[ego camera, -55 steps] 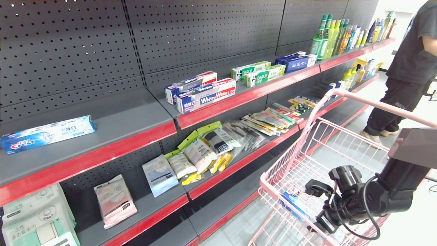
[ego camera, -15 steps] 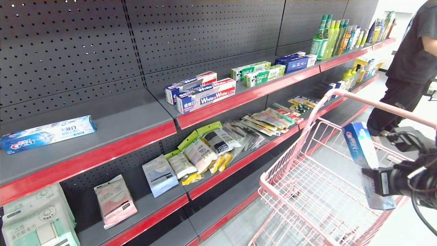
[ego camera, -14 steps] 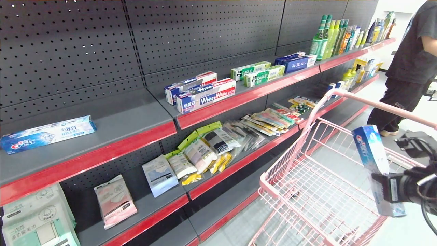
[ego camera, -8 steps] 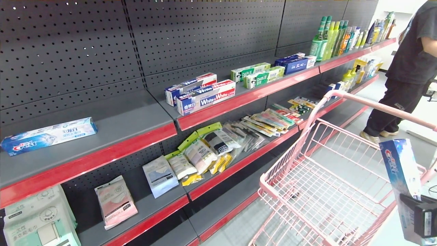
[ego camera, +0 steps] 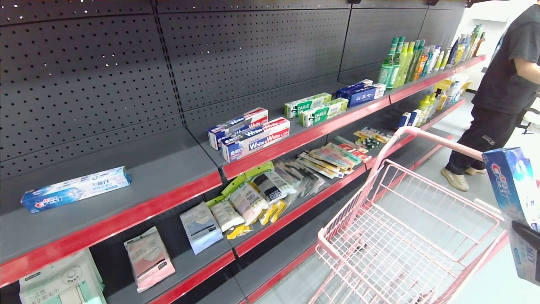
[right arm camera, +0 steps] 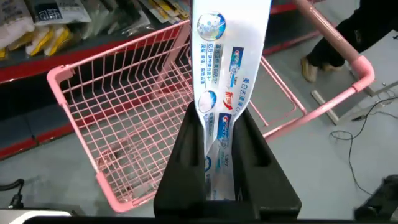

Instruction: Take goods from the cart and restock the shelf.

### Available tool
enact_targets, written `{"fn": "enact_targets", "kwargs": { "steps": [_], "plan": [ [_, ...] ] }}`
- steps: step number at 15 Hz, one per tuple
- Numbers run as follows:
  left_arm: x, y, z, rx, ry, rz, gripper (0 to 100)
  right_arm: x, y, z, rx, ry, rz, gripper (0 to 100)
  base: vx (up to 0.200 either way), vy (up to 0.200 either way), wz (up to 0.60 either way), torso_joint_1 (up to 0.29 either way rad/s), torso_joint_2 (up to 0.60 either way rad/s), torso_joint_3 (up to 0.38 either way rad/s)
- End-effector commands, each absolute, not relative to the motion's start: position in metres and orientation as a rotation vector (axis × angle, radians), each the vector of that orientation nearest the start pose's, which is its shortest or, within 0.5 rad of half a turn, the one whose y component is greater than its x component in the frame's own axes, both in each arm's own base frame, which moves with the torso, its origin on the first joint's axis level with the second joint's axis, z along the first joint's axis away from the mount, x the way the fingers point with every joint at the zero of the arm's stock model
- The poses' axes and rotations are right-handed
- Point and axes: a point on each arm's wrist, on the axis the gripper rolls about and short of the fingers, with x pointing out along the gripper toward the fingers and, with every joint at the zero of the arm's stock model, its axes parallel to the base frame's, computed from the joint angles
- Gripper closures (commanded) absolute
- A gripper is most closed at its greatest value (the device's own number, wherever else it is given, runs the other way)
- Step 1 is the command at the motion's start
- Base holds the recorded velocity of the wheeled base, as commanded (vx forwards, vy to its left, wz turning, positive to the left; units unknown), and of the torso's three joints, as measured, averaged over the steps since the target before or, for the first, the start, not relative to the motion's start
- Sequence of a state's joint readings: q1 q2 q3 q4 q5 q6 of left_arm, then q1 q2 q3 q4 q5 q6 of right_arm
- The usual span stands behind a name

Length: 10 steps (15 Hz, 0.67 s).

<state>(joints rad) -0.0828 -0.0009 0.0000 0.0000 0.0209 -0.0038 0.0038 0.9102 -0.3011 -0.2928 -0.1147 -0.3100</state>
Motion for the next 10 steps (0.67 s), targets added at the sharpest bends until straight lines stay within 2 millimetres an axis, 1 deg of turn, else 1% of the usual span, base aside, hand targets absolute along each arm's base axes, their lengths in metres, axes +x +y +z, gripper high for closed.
{"fn": "enact_targets", "kwargs": {
  "steps": [1, 5, 10],
  "plan": [
    [-0.023, 0.002, 0.075, -0.005, 0.0, -0.061, 0, 0.113, -0.002, 0.165, -0.328, 0.38, -0.05, 100, 0.0, 0.0, 0.0, 0.178, -0.39, -0.212],
    [-0.023, 0.002, 0.075, -0.005, 0.0, -0.061, 0, 0.121, -0.002, 0.164, -0.329, 0.406, -0.046, 100, 0.0, 0.0, 0.0, 0.179, -0.37, -0.199],
    [-0.023, 0.002, 0.075, -0.005, 0.0, -0.061, 0, 0.124, -0.002, 0.164, -0.331, 0.414, -0.044, 100, 0.0, 0.0, 0.0, 0.17, -0.36, -0.186]
  ]
}}
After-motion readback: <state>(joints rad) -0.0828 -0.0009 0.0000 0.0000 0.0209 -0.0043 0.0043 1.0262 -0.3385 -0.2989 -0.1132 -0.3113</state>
